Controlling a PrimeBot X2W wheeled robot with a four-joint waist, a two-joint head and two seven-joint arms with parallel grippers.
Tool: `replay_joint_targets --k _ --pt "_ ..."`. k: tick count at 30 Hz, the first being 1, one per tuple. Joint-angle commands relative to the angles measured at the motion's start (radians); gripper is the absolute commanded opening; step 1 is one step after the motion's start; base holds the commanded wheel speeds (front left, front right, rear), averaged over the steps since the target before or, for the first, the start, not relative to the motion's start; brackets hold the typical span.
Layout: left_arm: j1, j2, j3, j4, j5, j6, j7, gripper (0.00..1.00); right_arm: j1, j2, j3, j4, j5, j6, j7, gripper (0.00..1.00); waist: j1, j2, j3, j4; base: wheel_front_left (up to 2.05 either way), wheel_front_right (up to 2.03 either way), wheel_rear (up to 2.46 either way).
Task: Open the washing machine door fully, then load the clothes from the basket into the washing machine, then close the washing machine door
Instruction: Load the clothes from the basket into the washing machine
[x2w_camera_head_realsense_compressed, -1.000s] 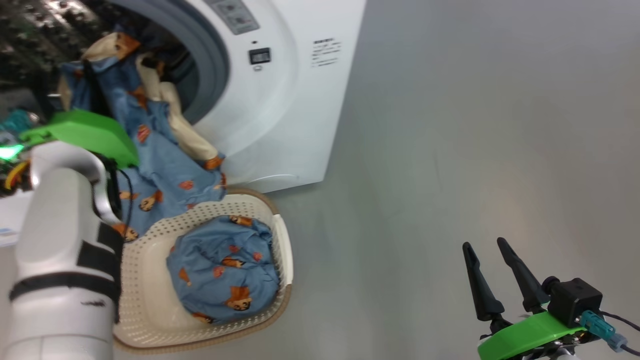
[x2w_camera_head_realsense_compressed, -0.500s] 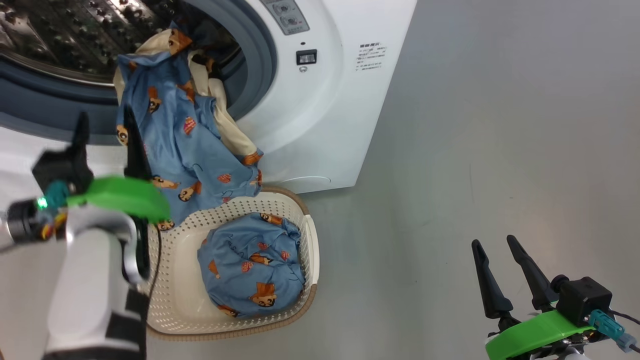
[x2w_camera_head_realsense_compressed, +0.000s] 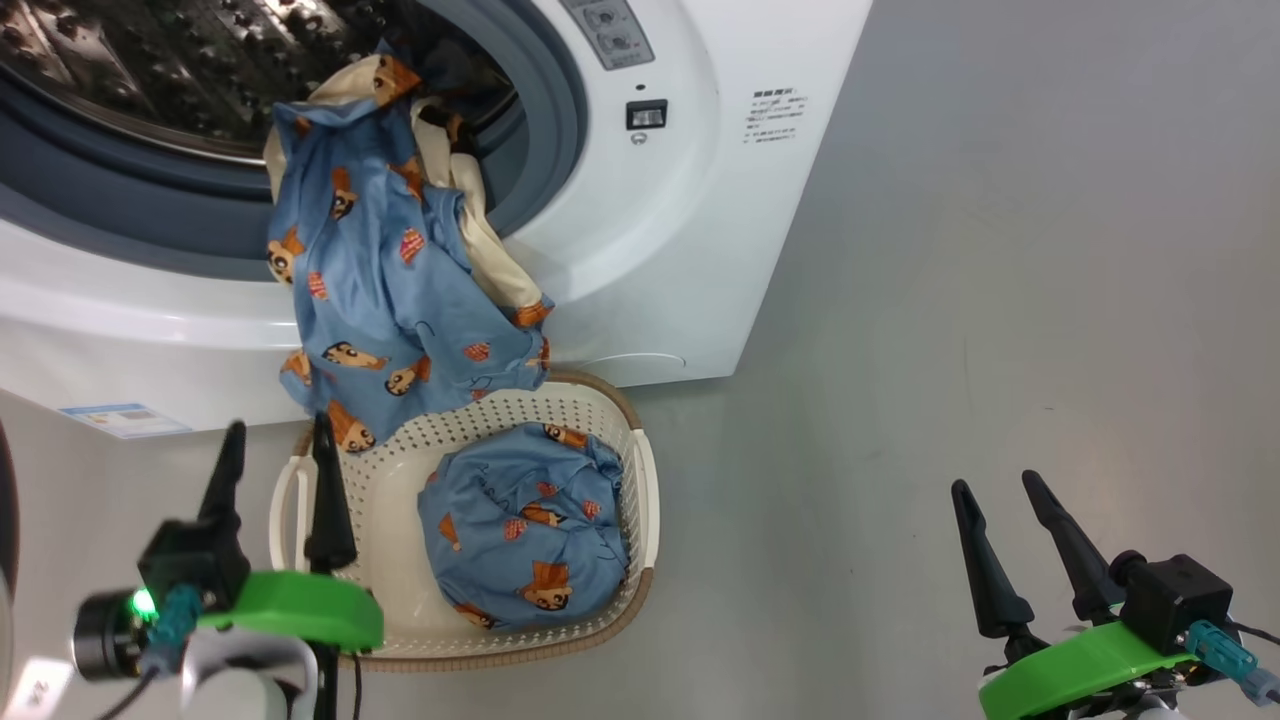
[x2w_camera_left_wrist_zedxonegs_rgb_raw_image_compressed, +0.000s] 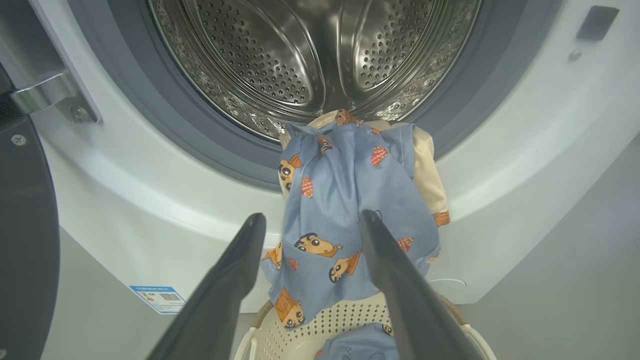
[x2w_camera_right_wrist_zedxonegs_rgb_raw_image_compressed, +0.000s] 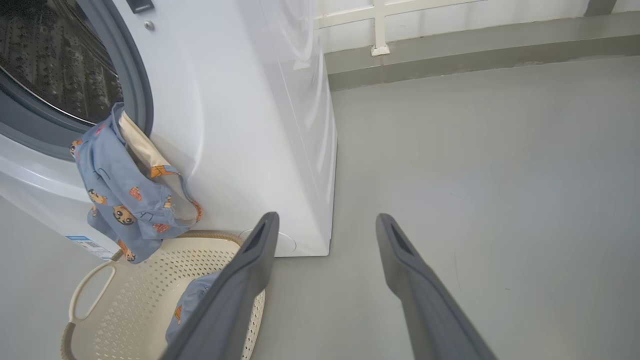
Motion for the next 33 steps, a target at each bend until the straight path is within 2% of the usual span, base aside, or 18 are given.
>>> replay_joint_targets --k 1,17,27,33 --pt "0.031 0.019 0.023 -0.042 -0.002 0.012 -0.006 1.0 0.023 -0.015 0.018 -0.024 -0.015 0.002 -0.012 1.0 0.0 0.0 -0.004 0.008 0.0 0.0 0.0" --pt "0.229 0.019 0.029 -0.111 -0.018 0.053 -0.006 1.0 0.038 -0.018 0.027 -0.022 -0.013 0.002 -0.012 1.0 0.0 0.0 -0.024 -0.009 0.0 0.0 0.0" --pt "0.253 0.019 0.041 -0.141 -0.036 0.059 -0.006 1.0 0.042 -0.014 0.022 -0.023 -0.013 0.002 -0.012 1.0 0.0 0.0 -0.024 -0.013 0.0 0.0 0.0" --pt "0.208 0.019 0.025 -0.106 -0.039 0.047 -0.006 1.0 0.028 -0.013 0.031 -0.027 -0.013 0.002 -0.012 1.0 0.0 0.0 0.002 -0.021 0.0 0.0 0.0"
